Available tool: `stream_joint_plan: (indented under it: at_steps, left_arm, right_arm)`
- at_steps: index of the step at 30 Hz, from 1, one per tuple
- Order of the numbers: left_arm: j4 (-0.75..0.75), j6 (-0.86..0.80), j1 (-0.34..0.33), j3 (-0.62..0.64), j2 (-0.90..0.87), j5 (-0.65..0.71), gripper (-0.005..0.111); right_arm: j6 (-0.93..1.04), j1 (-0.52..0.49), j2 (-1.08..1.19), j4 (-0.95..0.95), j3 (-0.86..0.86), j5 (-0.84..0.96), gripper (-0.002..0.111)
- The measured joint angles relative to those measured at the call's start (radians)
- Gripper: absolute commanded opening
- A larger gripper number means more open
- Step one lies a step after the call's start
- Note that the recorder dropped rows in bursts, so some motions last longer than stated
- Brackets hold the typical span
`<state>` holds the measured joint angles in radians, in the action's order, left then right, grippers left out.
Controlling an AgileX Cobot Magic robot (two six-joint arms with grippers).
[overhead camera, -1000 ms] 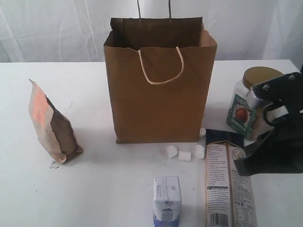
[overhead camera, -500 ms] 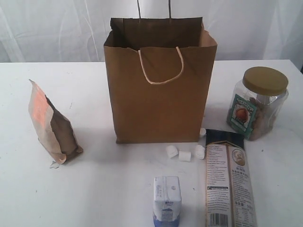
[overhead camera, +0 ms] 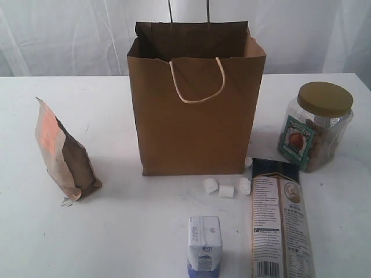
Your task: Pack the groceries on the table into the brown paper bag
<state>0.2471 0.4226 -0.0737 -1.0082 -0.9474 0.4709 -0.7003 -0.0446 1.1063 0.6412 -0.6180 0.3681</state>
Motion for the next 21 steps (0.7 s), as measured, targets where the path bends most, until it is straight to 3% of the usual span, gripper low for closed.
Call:
stream_joint_plan:
  at_steps: [6, 12, 21]
  left_arm:
    - [0.015, 0.014, 0.0, 0.266, 0.185, -0.16, 0.0]
    - [0.015, 0.017, 0.0, 0.535, 0.324, -0.264, 0.0]
    - [0.012, 0.028, 0.0, 0.73, 0.429, -0.294, 0.0]
  right_arm:
    - [0.408, -0.086, 0.099, -0.407, -0.058, 0.012, 0.0]
    - [0.652, -0.216, 0.167, -0.654, -0.179, 0.126, 0.0]
    - [1.004, -0.382, 0.405, -1.105, -0.461, 0.23, 0.0]
